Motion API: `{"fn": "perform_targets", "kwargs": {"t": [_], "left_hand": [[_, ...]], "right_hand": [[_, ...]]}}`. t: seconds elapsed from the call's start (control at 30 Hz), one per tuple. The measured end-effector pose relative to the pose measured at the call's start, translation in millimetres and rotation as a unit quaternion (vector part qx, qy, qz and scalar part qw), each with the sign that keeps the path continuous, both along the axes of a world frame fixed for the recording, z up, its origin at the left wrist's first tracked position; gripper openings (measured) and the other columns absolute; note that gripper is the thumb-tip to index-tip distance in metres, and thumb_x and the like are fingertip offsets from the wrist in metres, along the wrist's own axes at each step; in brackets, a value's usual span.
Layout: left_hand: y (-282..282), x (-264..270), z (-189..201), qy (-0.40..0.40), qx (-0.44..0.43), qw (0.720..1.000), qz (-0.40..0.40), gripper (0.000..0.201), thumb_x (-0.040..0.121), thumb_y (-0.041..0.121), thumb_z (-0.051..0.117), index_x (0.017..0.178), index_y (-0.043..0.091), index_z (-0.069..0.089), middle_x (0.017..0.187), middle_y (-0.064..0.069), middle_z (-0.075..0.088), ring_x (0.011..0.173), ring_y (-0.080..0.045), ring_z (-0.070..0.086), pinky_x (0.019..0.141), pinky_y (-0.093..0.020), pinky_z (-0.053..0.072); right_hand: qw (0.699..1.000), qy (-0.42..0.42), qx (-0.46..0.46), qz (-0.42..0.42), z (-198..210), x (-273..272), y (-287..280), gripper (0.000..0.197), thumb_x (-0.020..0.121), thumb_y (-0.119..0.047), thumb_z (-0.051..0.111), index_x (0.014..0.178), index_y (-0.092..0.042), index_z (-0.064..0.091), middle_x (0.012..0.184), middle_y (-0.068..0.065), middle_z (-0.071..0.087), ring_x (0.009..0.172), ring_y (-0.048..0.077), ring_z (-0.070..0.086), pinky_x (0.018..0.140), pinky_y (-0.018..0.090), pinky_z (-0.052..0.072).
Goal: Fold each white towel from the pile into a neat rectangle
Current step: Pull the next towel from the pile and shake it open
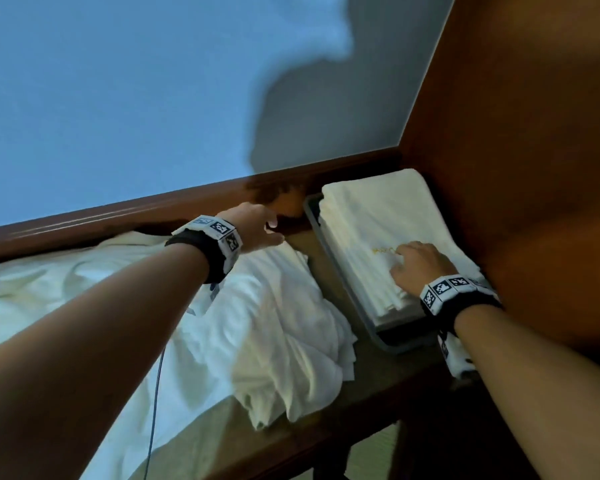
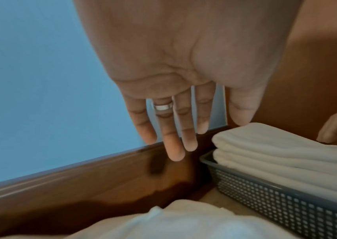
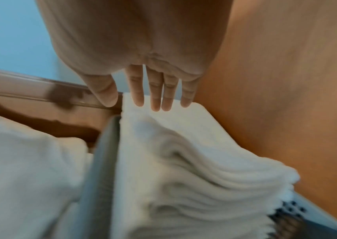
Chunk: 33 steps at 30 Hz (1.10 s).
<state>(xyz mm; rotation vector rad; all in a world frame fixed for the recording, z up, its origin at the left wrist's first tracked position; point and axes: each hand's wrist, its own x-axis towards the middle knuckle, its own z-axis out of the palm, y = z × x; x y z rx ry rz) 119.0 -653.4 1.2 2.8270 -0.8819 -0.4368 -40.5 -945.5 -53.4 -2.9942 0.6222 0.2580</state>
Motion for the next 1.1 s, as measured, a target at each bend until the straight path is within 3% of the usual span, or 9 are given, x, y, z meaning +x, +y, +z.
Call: {"fn": "perform_targets", "kwargs": {"t": [0.13, 0.23, 0.33, 0.47, 0.57, 0.67, 0.8, 0.93, 1.1], "left_hand": [[125, -19, 27, -0.002, -0.010, 0.998, 0.056, 0.038, 0.091, 0.051, 0.062, 0.118, 0.025, 0.069, 0.113, -0.001, 0.070, 0.104, -0.026, 0.064, 0.093, -0.037, 0.052], [221, -34, 39, -0.023, -0.022, 0.993, 0.114, 0.026, 0.092, 0.043, 0.065, 0.104, 0.021, 0.073, 0.105, -0.004, 0.069, 0.098, -0.026, 0.062, 0.086, -0.032, 0.048], [307, -46, 41, -0.028, -0.007, 0.985, 0.171, 0.021, 0.093, 0.043, 0.064, 0.094, 0.023, 0.070, 0.101, -0.001, 0.069, 0.093, -0.022, 0.059, 0.085, -0.034, 0.048], [386, -66, 31, -0.025, 0.009, 0.971, 0.239, 0.019, 0.093, 0.047, 0.063, 0.086, 0.029, 0.066, 0.093, 0.003, 0.069, 0.091, -0.021, 0.062, 0.081, -0.033, 0.047], [419, -78, 12, -0.013, 0.000, 0.966, 0.258, 0.021, 0.094, 0.045, 0.062, 0.096, 0.026, 0.070, 0.106, -0.004, 0.071, 0.098, -0.025, 0.063, 0.091, -0.040, 0.052], [432, -82, -10, -0.043, 0.003, 0.961, 0.272, 0.032, 0.095, 0.043, 0.061, 0.117, 0.021, 0.068, 0.119, -0.002, 0.067, 0.112, -0.025, 0.059, 0.096, -0.037, 0.048], [442, -73, -32, -0.060, 0.018, 0.953, 0.297, 0.050, 0.094, 0.047, 0.059, 0.140, 0.028, 0.052, 0.136, -0.002, 0.054, 0.125, -0.026, 0.052, 0.098, -0.044, 0.048], [449, -59, -49, -0.050, 0.082, 0.958, 0.269, 0.067, 0.093, 0.051, 0.059, 0.151, 0.031, 0.033, 0.141, -0.004, 0.049, 0.126, -0.030, 0.050, 0.097, -0.046, 0.048], [449, -44, -59, -0.044, 0.108, 0.953, 0.281, 0.060, 0.098, 0.050, 0.049, 0.151, 0.032, 0.030, 0.127, -0.008, 0.053, 0.119, -0.033, 0.052, 0.095, -0.048, 0.044]], "right_hand": [[0.997, -0.031, 0.056, 0.042, 19, 14, 106, 0.026, 0.093, -0.033, 0.056, 0.103, -0.011, 0.066, 0.111, 0.014, 0.065, 0.097, 0.035, 0.061, 0.081, 0.038, 0.053], [0.988, -0.030, 0.111, 0.099, 23, 23, 198, 0.019, 0.089, -0.032, 0.055, 0.078, -0.016, 0.055, 0.090, 0.012, 0.065, 0.080, 0.034, 0.060, 0.068, 0.034, 0.048], [0.975, -0.053, 0.126, 0.176, 19, 26, 284, 0.019, 0.089, -0.034, 0.055, 0.089, -0.018, 0.067, 0.096, 0.004, 0.068, 0.090, 0.029, 0.062, 0.078, 0.035, 0.052], [0.957, -0.047, 0.131, 0.256, 15, 33, 367, 0.022, 0.092, -0.031, 0.051, 0.095, -0.015, 0.066, 0.102, 0.003, 0.066, 0.098, 0.027, 0.061, 0.082, 0.038, 0.051], [0.943, -0.036, 0.140, 0.299, 13, 45, 408, 0.026, 0.097, -0.033, 0.050, 0.109, -0.016, 0.064, 0.113, 0.002, 0.062, 0.105, 0.027, 0.059, 0.087, 0.035, 0.048], [0.937, -0.031, 0.141, 0.320, 11, 59, 439, 0.029, 0.099, -0.039, 0.050, 0.114, -0.018, 0.064, 0.116, 0.001, 0.060, 0.106, 0.025, 0.058, 0.088, 0.035, 0.048], [0.923, -0.032, 0.123, 0.363, 10, 79, 475, 0.032, 0.098, -0.049, 0.047, 0.103, -0.022, 0.064, 0.109, 0.000, 0.064, 0.104, 0.026, 0.060, 0.078, 0.033, 0.046], [0.930, -0.008, 0.099, 0.354, 10, 94, 511, 0.052, 0.090, -0.068, 0.048, 0.105, -0.020, 0.057, 0.109, 0.002, 0.066, 0.099, 0.029, 0.063, 0.079, 0.038, 0.048], [0.929, -0.013, 0.058, 0.366, -2, 105, 533, 0.028, 0.094, -0.028, 0.057, 0.116, -0.014, 0.047, 0.113, 0.009, 0.065, 0.101, 0.036, 0.064, 0.071, 0.037, 0.039]]}}
